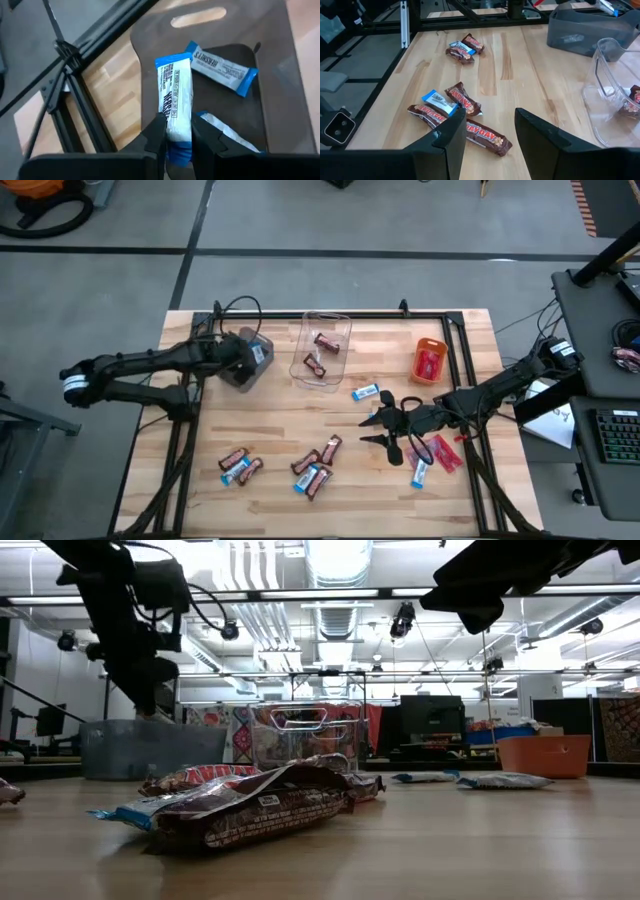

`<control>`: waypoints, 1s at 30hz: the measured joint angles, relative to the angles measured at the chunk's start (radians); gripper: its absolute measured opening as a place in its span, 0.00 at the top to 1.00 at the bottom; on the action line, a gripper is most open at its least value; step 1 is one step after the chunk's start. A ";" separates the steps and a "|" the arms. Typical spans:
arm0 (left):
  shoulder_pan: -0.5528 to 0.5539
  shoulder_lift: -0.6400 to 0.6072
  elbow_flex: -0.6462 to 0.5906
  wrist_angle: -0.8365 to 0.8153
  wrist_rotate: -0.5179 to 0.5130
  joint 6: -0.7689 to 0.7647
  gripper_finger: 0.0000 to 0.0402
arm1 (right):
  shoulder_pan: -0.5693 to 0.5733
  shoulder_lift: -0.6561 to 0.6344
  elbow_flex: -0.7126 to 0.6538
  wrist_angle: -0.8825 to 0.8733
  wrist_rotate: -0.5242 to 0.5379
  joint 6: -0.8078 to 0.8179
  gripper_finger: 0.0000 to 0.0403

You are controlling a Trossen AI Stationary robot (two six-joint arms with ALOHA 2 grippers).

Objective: Sort candy
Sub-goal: Put the blue chocolate into the black bin

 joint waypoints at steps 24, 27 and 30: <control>0.009 0.194 0.000 0.013 -0.006 0.018 0.85 | 0.000 0.000 0.000 -0.001 0.000 0.004 0.60; 0.009 0.201 0.000 0.014 -0.009 0.022 0.85 | 0.000 0.000 0.000 -0.001 0.000 0.004 0.60; 0.009 0.204 0.000 0.014 -0.011 0.022 0.84 | 0.000 0.000 0.000 -0.001 0.000 0.004 0.60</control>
